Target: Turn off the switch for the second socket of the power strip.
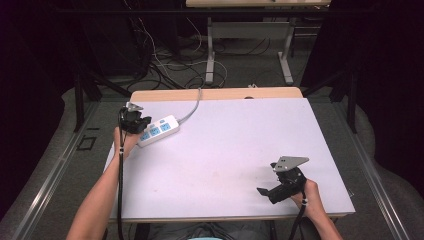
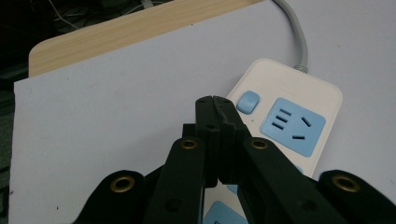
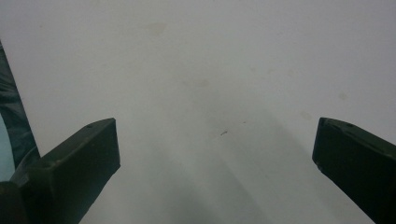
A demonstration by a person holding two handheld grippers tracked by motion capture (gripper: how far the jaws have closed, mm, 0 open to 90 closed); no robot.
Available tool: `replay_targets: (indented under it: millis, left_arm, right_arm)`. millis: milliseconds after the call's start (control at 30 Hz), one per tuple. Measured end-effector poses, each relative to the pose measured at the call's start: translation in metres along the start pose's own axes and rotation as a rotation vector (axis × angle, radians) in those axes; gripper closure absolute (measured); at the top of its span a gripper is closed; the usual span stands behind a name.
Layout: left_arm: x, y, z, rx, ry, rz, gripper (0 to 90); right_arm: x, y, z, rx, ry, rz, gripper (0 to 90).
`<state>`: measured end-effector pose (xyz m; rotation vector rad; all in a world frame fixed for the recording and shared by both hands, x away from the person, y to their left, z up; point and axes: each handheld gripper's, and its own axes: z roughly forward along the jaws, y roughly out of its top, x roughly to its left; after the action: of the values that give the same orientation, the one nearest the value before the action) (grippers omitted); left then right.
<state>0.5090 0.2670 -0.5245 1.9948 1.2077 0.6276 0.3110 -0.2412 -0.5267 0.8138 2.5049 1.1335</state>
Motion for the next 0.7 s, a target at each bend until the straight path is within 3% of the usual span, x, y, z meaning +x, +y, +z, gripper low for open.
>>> replay_targets:
  millis: [233, 267, 533, 700]
  left_arm:
    - [0.0017, -0.0011, 0.0019, 0.001, 0.001, 0.015, 89.9]
    - [0.0011, -0.0017, 0.0026, 0.004, -0.008, 0.001, 89.9]
    - [0.0024, -0.0032, 0.0052, 0.045, -0.022, 0.024, 89.9]
    - [0.0004, -0.0047, 0.0077, 0.038, -0.017, 0.017, 89.9]
  right_arm:
    - [-0.0007, 0.0002, -0.0001, 0.003, 0.005, -0.014, 0.3]
    - [-0.0008, 0.0002, -0.0002, 0.003, 0.005, -0.016, 0.3]
    - [-0.0007, 0.0002, 0.0000, 0.003, 0.004, -0.017, 0.3]
    - [-0.0007, 0.0002, 0.0004, 0.002, 0.007, -0.018, 0.3]
